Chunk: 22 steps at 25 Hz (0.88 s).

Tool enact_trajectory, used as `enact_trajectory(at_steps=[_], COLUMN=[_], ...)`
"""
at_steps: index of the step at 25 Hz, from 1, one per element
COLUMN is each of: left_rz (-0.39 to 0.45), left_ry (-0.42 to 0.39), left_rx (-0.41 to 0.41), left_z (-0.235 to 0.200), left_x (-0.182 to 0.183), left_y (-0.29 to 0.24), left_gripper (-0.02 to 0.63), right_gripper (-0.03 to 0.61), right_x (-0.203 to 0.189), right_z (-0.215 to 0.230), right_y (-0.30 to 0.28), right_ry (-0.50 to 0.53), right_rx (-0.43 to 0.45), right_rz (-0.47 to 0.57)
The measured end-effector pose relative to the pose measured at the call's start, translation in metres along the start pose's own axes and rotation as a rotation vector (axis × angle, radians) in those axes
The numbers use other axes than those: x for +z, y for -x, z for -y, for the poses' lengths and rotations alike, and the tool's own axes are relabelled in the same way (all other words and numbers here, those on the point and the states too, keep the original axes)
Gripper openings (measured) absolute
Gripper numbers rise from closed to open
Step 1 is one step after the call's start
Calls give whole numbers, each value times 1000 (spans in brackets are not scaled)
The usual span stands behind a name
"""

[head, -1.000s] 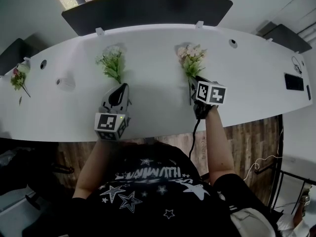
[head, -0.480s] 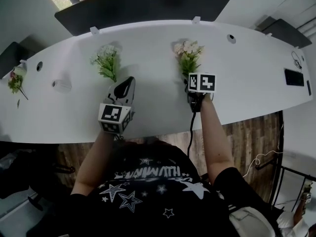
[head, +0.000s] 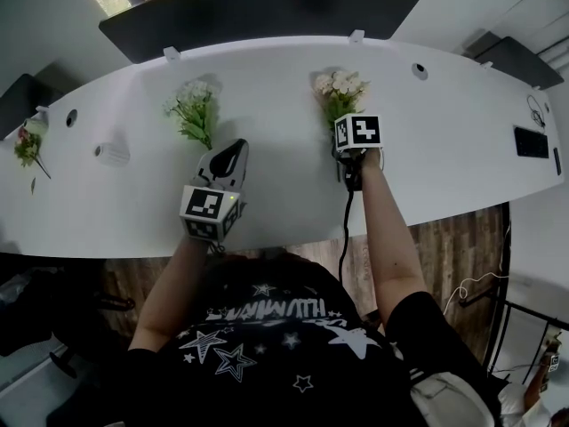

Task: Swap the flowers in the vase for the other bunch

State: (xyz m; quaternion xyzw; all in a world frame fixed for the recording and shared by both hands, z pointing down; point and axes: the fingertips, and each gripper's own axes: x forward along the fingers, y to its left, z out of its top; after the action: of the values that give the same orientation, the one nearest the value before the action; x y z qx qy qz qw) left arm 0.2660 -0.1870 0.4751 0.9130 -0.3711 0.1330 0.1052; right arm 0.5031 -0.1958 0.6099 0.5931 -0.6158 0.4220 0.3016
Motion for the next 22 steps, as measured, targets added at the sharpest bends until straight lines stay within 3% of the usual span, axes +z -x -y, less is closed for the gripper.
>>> enact_trajectory(at_steps=[7, 15, 22], left_rz=[-2, 6, 1], left_ry=[14, 5, -23], left_rx=[-7, -10, -33], left_z=[-2, -11, -18], left_x=[-5, -10, -9], left_y=[4, 13, 36], left_gripper=[8, 8, 8], right_gripper=[85, 67, 66], right_x=[1, -8, -5], right_z=[-3, -31, -63], right_y=[-1, 3, 20], right_ry=[-40, -177, -219], right_rx=[36, 201, 274], right_rz=[12, 41, 107])
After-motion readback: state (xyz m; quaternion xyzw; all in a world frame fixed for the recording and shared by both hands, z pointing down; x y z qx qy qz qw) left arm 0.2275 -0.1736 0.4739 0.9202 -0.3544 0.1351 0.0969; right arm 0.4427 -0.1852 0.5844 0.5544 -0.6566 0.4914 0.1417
